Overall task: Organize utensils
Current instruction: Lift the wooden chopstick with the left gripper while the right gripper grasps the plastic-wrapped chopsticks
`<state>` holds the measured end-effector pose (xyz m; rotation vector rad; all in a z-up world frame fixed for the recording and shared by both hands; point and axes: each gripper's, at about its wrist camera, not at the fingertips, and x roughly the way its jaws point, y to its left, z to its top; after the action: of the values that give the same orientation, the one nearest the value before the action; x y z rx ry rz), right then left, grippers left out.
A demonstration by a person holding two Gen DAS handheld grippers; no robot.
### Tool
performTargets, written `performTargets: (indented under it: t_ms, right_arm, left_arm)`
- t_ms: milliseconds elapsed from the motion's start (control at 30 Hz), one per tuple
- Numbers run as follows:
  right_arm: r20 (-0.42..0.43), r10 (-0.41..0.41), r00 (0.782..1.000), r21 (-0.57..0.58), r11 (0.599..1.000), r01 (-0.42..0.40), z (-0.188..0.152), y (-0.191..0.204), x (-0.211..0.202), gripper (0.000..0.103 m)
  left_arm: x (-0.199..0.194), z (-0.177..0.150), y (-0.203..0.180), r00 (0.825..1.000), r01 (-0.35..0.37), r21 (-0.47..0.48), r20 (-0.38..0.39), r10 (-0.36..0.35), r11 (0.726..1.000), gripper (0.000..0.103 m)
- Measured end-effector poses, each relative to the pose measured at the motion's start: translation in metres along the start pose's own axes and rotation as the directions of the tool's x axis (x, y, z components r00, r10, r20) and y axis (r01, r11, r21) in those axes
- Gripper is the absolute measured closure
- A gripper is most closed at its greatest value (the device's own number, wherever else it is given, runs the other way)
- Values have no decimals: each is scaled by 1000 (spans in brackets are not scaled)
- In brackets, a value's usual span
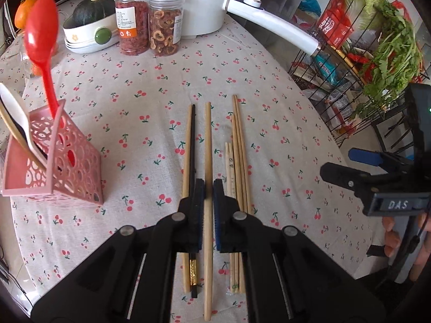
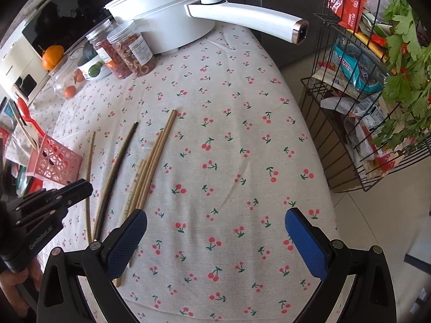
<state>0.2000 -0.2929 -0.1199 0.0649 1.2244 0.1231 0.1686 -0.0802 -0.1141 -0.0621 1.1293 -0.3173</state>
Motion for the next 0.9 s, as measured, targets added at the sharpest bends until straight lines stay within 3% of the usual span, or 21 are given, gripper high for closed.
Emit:
performTargets:
  t_ms: [300,367,400,467,567,667,900]
  right_arm:
    - [-35,147,988,29,989,-146,8,31,17,0]
    - [-33,172,985,25,985,-171,10,40,22,5]
    - [-36,188,982,23,982,-187,11,45,25,13]
    - [-49,217,975,25,976,-216,13,53,32,41]
    - [-68,257,964,26,966,-256,15,65,43,66]
    - [-78,263,962,4,965,-263,16,80,50,75]
    - [-118,207,971,9,978,-207,18,92,72,77]
  left_arm:
    - [-45,-35,33,995,60,-13,78,-58,998,96]
    - [-50,-43,42,992,80,-32,102,-76,996,96]
    - [-51,-46,46,991,87,-48,107,-81,995,96]
    - [-50,-49,52,990,112,-73,99,-104,991,96]
    - [-55,-54,56,988,118,-64,104,-110,991,96]
    - [-57,-58,63,987,131,-73,101,-124,989,96]
    - [-68,-65,76,984,150,-92,111,-139,984,96]
